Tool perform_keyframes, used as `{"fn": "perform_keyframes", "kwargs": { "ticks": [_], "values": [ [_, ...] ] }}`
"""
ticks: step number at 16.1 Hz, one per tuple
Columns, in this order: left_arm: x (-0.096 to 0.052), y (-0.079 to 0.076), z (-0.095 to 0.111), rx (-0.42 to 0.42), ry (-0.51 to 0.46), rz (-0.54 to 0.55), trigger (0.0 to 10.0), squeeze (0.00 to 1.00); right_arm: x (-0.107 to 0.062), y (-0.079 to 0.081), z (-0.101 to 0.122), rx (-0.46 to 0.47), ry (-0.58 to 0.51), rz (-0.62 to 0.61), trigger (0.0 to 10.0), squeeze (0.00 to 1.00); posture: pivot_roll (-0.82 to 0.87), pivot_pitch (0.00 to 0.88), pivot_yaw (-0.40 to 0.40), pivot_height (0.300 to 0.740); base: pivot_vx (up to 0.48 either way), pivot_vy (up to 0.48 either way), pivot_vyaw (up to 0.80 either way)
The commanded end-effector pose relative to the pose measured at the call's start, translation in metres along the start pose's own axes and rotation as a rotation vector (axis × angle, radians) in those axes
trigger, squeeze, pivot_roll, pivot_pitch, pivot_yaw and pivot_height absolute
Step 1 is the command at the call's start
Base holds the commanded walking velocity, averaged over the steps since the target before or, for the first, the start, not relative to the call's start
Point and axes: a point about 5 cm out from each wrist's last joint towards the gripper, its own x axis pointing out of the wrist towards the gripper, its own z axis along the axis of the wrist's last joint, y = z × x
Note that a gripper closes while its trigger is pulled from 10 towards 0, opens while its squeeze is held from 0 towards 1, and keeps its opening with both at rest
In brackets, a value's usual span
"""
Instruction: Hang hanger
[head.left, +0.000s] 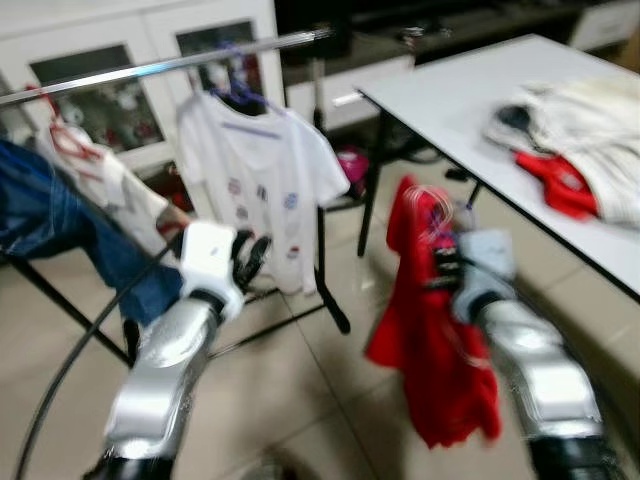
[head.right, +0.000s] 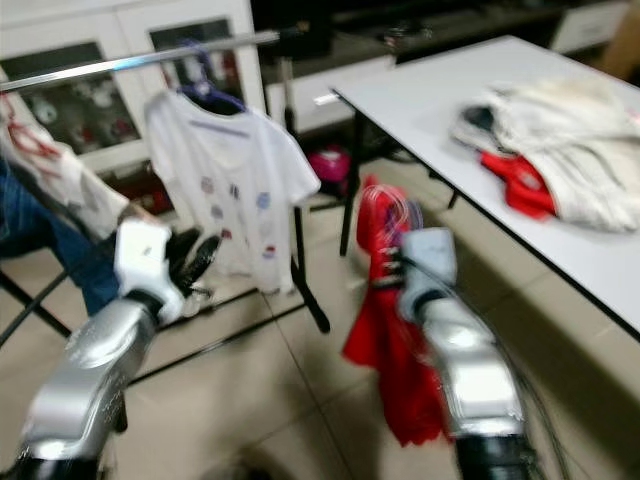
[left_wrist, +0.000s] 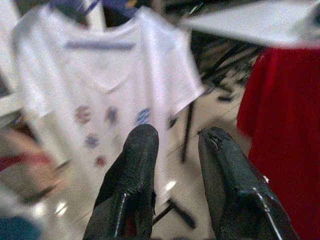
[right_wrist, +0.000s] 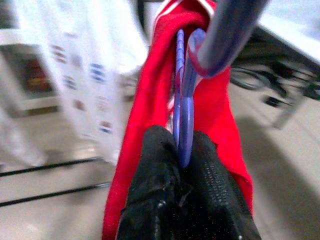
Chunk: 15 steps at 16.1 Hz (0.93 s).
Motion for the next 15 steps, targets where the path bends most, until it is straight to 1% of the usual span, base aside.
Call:
{"fn": "perform_keyframes", "kwargs": {
  "ticks": [1,2,4,5,6,7,8,9,10,11,13,15],
  "values": [
    [0.0,-0.002,0.001,0.002,-0.004,-0.003,10.0,0.0,0.0,-0.002,0.008,-0.016,-0.049,0.003,10.0,0.0,-0.13,0.031,0.055,0.74,0.409,0.0,0.8],
    [0.001,-0.001,0.002,0.0,-0.008,0.002,10.0,0.0,0.0,-0.001,0.008,-0.024,-0.054,0.003,10.0,0.0,-0.13,0.031,0.055,0.74,0.405,0.0,0.64],
    [0.002,-0.003,0.004,0.002,-0.019,-0.008,10.0,0.0,0.0,-0.004,0.007,0.007,-0.05,0.006,10.0,0.0,-0.12,0.023,0.055,0.74,0.403,0.0,0.0],
    [0.001,-0.003,0.004,0.002,-0.019,-0.009,10.0,0.0,0.0,-0.004,0.005,0.001,-0.042,0.015,10.0,0.0,-0.12,0.023,0.055,0.74,0.401,0.0,0.0],
    [0.001,-0.002,0.003,0.002,-0.016,-0.005,10.0,0.0,0.0,-0.001,0.003,-0.01,-0.027,0.056,10.0,0.0,-0.13,0.02,0.054,0.74,0.409,0.0,0.0],
    [0.0,-0.002,0.002,0.004,-0.015,-0.004,10.0,0.0,-0.001,0.003,0.0,-0.042,0.003,0.116,10.0,0.0,-0.13,0.02,0.051,0.74,0.409,0.0,0.0],
    [0.0,-0.003,0.002,0.004,-0.015,-0.005,10.0,0.0,-0.002,0.005,-0.002,-0.057,0.015,0.139,10.0,0.0,-0.13,0.02,0.051,0.74,0.405,0.0,0.0],
    [-0.001,-0.005,0.001,0.007,-0.013,-0.015,10.0,0.0,-0.004,0.006,-0.006,-0.133,0.055,0.172,10.0,0.0,-0.13,0.019,0.045,0.74,0.405,0.0,0.0],
    [-0.003,-0.005,-0.001,0.007,-0.01,-0.018,10.0,0.0,-0.004,0.003,-0.008,-0.178,0.076,0.153,10.0,0.0,-0.13,0.019,0.041,0.74,0.409,0.0,0.53],
    [-0.004,-0.005,-0.002,0.008,-0.008,-0.018,10.0,0.0,-0.004,0.002,-0.009,-0.186,0.078,0.16,10.0,0.0,-0.13,0.019,0.041,0.74,0.401,0.0,0.8],
    [-0.012,-0.002,-0.008,0.014,0.016,-0.008,10.0,0.0,-0.007,-0.001,-0.014,-0.196,0.102,0.209,10.0,0.0,-0.12,0.023,0.036,0.74,0.407,0.0,0.8],
    [-0.013,-0.001,-0.008,0.018,0.018,-0.005,10.0,0.0,-0.007,-0.005,-0.011,-0.182,0.086,0.183,10.0,0.0,-0.12,0.027,0.031,0.74,0.405,0.0,0.0]
  ]
}}
